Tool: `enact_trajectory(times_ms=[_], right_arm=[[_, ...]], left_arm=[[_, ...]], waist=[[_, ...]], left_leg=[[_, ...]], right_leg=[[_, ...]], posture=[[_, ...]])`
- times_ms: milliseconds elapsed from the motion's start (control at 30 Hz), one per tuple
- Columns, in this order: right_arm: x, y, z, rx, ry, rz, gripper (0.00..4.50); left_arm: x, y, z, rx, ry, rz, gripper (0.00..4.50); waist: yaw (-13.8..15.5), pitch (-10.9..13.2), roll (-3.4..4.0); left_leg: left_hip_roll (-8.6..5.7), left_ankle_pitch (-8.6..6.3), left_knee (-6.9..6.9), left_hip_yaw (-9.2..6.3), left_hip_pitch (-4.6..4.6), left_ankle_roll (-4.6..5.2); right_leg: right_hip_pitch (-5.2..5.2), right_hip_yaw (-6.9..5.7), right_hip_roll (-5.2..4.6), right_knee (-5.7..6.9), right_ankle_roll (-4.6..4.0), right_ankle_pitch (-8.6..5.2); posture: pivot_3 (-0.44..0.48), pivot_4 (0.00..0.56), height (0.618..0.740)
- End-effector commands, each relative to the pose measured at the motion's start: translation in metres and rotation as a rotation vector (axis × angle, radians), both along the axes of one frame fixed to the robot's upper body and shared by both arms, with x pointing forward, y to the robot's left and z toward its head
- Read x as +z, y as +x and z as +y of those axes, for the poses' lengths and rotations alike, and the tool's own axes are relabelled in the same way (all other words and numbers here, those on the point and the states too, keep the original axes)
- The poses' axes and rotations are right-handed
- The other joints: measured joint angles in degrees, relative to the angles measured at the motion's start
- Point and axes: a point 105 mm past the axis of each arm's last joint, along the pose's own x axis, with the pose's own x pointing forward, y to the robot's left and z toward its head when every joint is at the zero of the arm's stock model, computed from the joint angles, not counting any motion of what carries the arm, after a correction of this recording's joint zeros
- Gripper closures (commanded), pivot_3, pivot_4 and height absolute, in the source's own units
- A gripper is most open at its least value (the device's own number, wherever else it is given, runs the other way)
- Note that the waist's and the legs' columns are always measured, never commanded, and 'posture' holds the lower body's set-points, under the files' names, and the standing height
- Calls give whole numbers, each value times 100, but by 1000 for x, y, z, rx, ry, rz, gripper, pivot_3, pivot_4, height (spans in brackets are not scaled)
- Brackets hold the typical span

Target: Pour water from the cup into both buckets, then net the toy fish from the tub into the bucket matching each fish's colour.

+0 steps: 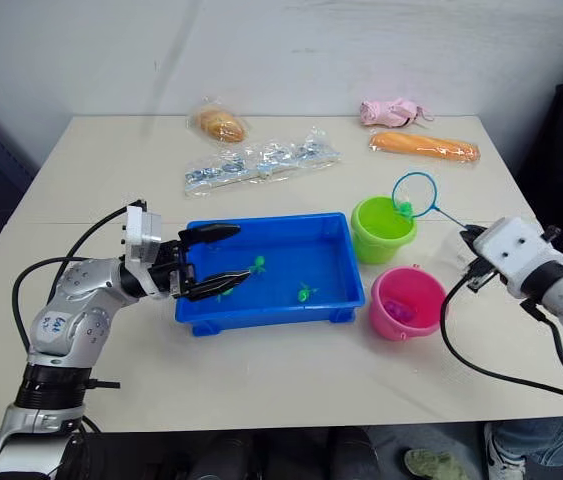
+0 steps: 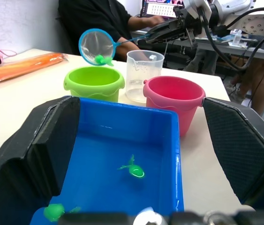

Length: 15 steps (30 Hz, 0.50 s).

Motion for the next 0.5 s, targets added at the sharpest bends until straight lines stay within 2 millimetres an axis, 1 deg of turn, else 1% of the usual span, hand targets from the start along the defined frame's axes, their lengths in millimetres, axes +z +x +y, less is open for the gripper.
enact_trajectory(times_ms=[33, 133, 267, 400, 500], right_arm=[[11, 2, -1, 3, -146, -114, 4500], [13, 5, 1, 13, -284, -191, 4500], [11, 4, 7, 94, -480, -270, 4500], [12, 3, 9, 126, -584, -345, 4500], [12, 3, 8, 131, -638, -361, 4500]], left_arm=[[5, -1, -2, 4, -11, -48, 29], [5, -1, -3, 3, -14, -50, 29], [5, 0, -4, 6, -17, -55, 29], [4, 2, -5, 13, -19, -65, 29], [4, 2, -6, 13, -20, -74, 29]], waist=[[1, 0, 0], [-5, 0, 0], [-10, 0, 1], [-8, 0, 1], [-12, 0, 1]], left_leg=[[0, 1, 0, 0, 0, -1], [2, 2, 0, -1, 0, -2], [4, 3, -1, -3, 0, -4], [7, 4, -1, -4, -1, -6], [7, 4, 0, -4, -1, -6]], right_leg=[[0, -1, 0, 0, 0, 0], [0, -1, 0, 0, 0, 0], [0, 0, 0, 0, 0, 0], [0, -1, 1, -1, 0, 0], [0, -1, 1, 0, 0, 0]], posture=[[0, 150, 740], [0, 150, 740], [0, 150, 740], [0, 150, 740], [0, 150, 740]])
